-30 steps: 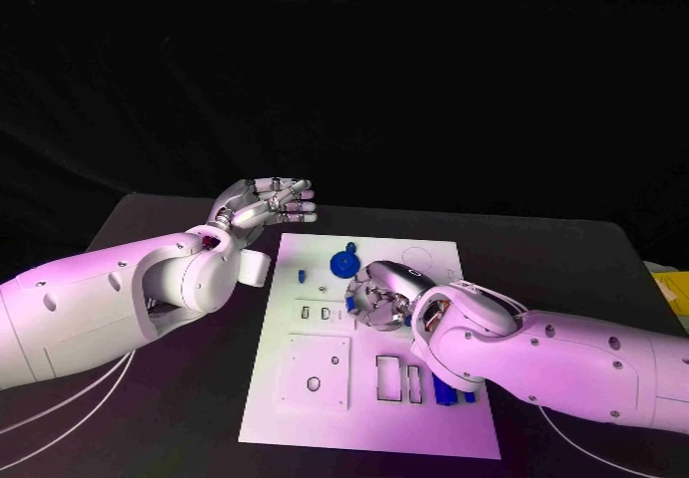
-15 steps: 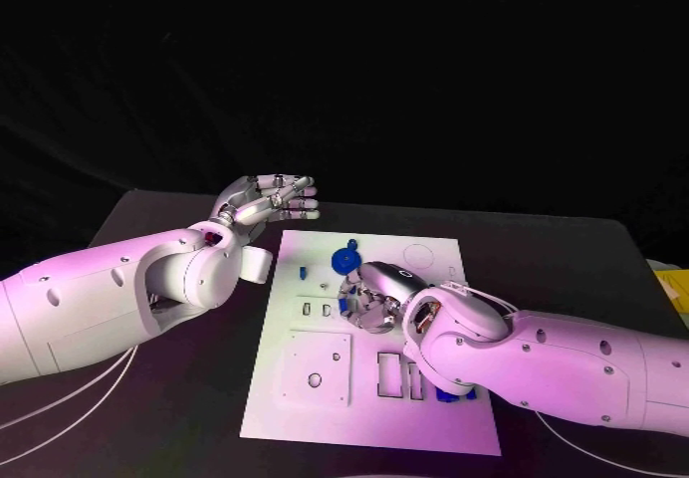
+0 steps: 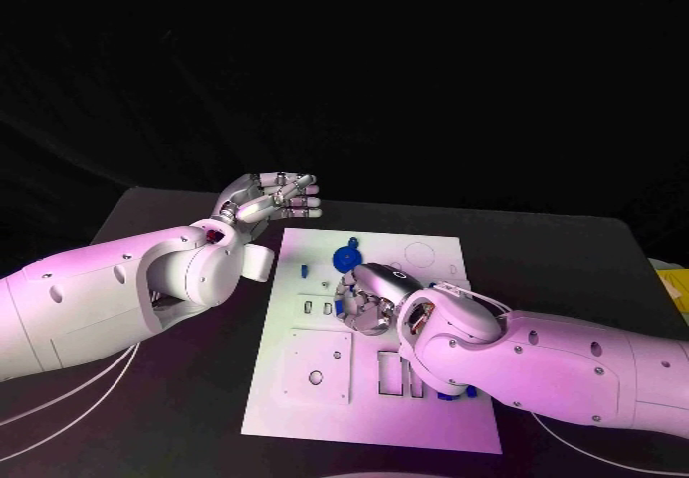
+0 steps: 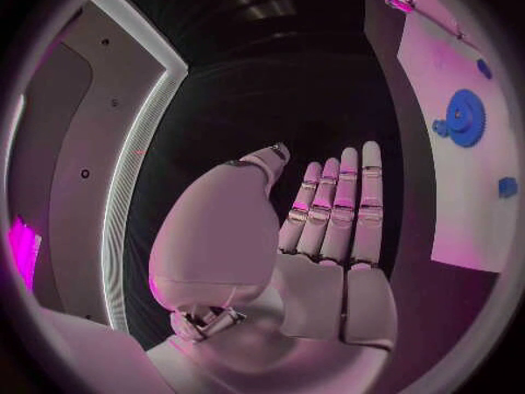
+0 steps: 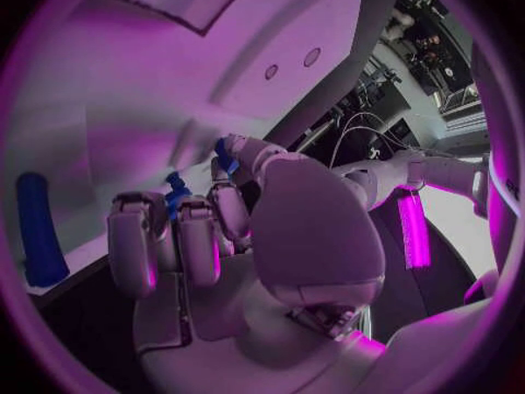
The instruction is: Assemble the parts on the task board
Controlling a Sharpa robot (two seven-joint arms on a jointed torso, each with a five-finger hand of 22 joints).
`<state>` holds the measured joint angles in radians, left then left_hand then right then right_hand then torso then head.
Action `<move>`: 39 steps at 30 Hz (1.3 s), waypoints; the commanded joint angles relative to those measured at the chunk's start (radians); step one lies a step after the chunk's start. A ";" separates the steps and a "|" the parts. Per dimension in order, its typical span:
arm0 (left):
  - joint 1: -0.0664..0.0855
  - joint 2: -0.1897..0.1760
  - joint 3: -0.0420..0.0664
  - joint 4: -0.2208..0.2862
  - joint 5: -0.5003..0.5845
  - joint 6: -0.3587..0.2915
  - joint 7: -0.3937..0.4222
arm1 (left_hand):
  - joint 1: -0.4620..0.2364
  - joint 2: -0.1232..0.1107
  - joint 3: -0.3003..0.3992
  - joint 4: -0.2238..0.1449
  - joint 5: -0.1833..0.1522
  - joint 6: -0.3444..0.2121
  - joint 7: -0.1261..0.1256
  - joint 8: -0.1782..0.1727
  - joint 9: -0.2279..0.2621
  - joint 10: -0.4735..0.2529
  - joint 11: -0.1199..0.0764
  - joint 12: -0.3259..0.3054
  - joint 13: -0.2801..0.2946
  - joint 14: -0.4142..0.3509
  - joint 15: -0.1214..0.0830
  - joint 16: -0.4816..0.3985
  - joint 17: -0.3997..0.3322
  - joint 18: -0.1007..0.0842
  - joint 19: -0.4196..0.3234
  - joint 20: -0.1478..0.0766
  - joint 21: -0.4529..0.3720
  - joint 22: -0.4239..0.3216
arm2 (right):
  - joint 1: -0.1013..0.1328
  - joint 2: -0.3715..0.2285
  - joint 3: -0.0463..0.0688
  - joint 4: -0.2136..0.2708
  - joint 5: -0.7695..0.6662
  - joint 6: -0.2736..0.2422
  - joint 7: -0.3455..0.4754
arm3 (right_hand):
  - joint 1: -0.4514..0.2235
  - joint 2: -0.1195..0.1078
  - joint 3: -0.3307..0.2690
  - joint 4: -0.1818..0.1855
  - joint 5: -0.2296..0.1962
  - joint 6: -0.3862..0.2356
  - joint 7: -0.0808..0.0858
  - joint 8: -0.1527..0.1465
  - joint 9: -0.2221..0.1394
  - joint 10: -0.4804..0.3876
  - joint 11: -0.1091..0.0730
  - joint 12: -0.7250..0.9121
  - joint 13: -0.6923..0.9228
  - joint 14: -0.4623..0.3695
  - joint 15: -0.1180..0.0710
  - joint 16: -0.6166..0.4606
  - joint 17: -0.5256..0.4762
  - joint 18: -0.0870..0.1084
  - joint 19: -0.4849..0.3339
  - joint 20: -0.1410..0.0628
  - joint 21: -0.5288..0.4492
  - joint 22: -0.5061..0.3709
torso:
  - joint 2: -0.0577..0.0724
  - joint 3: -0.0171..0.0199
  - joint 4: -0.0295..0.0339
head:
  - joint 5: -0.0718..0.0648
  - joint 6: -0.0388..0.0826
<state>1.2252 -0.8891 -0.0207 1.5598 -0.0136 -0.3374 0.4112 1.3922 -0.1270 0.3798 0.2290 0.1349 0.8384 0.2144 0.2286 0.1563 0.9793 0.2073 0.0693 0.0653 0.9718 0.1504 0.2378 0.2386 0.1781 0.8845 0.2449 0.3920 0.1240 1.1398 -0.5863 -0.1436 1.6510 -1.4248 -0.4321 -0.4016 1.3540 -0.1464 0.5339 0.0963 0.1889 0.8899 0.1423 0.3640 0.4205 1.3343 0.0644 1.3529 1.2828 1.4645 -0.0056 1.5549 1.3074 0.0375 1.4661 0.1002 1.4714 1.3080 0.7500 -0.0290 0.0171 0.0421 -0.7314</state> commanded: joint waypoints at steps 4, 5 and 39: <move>0.001 0.003 0.001 0.000 0.001 0.026 -0.002 | -0.009 0.004 0.004 -0.001 -0.004 -0.006 0.047 -0.004 -0.001 -0.002 -0.004 -0.002 0.001 -0.006 0.001 -0.004 0.001 0.004 -0.006 0.004 -0.004 -0.001 | -0.003 0.007 -0.001 -0.008 -0.027 0.025 -0.008 | -0.015 -0.001 -0.002 0.003 -0.004 0.003 0.000 0.004 0.027 -0.003 -0.004 0.000 0.000 0.095 -0.003 -0.002 0.218 -0.007 0.028 0.000 0.000 0.179 | 0.000 0.0004 -0.0004 | 0.001 0.000; 0.001 0.003 0.001 0.000 0.001 0.027 -0.002 | -0.009 0.004 0.004 -0.001 -0.004 -0.006 0.047 -0.004 -0.001 -0.002 -0.004 -0.002 0.001 -0.006 0.001 -0.004 0.001 0.004 -0.006 0.004 -0.004 -0.001 | -0.003 0.007 -0.001 -0.009 -0.028 0.026 -0.009 | -0.016 -0.002 -0.002 0.003 -0.004 0.003 0.000 0.004 0.027 -0.003 -0.004 0.000 0.000 0.095 -0.003 -0.002 0.218 -0.007 0.028 -0.001 0.000 0.179 | 0.000 0.0004 -0.0004 | 0.001 0.000; 0.001 0.003 0.000 -0.003 0.000 0.032 -0.006 | -0.010 0.004 0.004 0.000 -0.004 -0.006 0.047 -0.004 -0.001 -0.003 -0.004 -0.003 0.000 -0.006 0.001 -0.004 0.002 0.004 -0.007 0.004 -0.004 -0.002 | -0.004 0.010 -0.001 -0.019 -0.031 0.037 0.021 | -0.088 -0.065 -0.053 0.032 -0.108 -0.076 0.029 -0.044 -0.007 -0.075 0.023 -0.059 -0.072 0.083 0.020 -0.022 0.172 0.002 0.004 0.020 -0.038 0.155 | 0.000 -0.0002 -0.0004 | -0.002 0.001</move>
<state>1.2252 -0.8882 -0.0209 1.5562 -0.0138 -0.3248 0.4012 1.3882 -0.1230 0.3797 0.2290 0.1349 0.8384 0.2144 0.2287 0.1564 0.9793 0.2073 0.0693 0.0653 0.9718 0.1504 0.2379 0.2386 0.1781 0.8810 0.2484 0.3920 0.1232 1.1380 -0.5779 -0.1430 1.6330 -1.4530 -0.4173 -0.3924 1.2746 -0.2118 0.4908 0.1253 0.0971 0.8169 0.1723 0.3235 0.4146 1.2682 0.0877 1.2987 1.2142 1.4646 0.0093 1.5372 1.3080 0.0377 1.4659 0.1149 1.4375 1.3081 0.7497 -0.0290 0.0165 0.0409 -0.7293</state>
